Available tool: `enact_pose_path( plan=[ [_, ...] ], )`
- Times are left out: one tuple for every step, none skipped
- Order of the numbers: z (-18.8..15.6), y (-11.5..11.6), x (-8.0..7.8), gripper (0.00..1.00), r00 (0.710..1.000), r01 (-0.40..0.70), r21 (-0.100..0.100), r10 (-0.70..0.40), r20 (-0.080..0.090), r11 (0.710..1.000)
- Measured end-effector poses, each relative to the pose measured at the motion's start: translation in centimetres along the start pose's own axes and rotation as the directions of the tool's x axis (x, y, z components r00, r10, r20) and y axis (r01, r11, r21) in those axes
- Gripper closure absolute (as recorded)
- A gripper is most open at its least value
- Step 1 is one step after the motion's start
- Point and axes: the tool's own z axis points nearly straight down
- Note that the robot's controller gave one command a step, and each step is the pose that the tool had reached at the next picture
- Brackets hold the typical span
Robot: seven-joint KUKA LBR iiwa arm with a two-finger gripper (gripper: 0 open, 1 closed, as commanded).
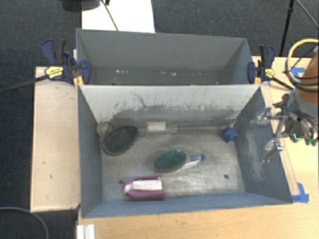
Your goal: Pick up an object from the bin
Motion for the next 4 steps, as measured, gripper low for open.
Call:
enact_pose_path(
  plan=[
    [9.3, 8.7, -1.8, 0.0, 0.997, -0.08, -0.004, 0.08, 0.0, 0.997],
    [17.1, 14.7, -0.2, 0.0, 0.997, 0.08, 0.001, -0.08, 0.013, 0.997],
    [16.8, 14.5, -0.4, 1.0, 0.997, 0.08, 0.003, -0.08, 0.019, 0.997],
    [-2.2, 14.1, -1.2, 1.0, 0.984, 0.179, 0.004, -0.179, 0.016, 0.984]
  ],
)
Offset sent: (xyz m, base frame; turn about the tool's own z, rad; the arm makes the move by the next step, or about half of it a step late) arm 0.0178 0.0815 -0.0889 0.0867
